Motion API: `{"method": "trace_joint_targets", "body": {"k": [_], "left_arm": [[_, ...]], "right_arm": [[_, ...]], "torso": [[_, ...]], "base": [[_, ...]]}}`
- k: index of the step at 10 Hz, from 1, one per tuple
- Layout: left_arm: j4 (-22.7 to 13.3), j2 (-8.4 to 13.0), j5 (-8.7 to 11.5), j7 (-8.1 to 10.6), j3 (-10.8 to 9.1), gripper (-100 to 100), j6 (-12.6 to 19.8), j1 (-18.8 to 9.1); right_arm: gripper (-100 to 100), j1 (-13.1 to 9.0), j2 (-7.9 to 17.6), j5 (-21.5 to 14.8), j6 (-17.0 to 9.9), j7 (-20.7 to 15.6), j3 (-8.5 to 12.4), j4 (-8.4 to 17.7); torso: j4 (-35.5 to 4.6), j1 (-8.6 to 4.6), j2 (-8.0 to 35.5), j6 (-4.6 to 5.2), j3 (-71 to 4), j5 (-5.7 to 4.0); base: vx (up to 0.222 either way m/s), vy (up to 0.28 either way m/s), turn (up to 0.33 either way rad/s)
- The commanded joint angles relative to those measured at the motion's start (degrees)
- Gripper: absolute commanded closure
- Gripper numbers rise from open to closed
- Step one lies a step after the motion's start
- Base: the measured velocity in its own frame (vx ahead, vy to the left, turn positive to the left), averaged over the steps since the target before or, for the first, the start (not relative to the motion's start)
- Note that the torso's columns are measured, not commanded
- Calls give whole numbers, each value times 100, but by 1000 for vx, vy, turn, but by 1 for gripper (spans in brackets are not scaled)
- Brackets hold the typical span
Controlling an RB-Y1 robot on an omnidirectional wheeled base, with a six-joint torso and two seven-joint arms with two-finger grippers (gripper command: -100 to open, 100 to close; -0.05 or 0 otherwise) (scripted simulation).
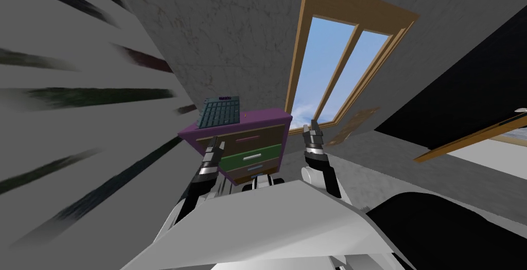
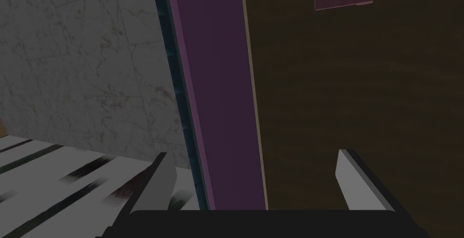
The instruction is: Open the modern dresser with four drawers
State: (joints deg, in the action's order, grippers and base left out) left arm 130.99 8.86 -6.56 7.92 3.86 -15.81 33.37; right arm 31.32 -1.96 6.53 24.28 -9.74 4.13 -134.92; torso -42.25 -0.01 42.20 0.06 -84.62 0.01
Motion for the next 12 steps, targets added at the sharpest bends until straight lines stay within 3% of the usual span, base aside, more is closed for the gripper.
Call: {"method": "trace_joint_targets", "body": {"k": [1,12], "left_arm": [[98,-48,17,31,14,-100,278,72],[481,-141,71,133,108,-100,1417,461]], "right_arm": [[0,0,0,0,0,0,0,0],[0,0,0,0,0,0,0,0]], "torso": [[-2,3,4,-4,2,0],[-4,3,9,-6,5,0]], "base": [[-1,-56,-1],[-1,-62,-4]]}}
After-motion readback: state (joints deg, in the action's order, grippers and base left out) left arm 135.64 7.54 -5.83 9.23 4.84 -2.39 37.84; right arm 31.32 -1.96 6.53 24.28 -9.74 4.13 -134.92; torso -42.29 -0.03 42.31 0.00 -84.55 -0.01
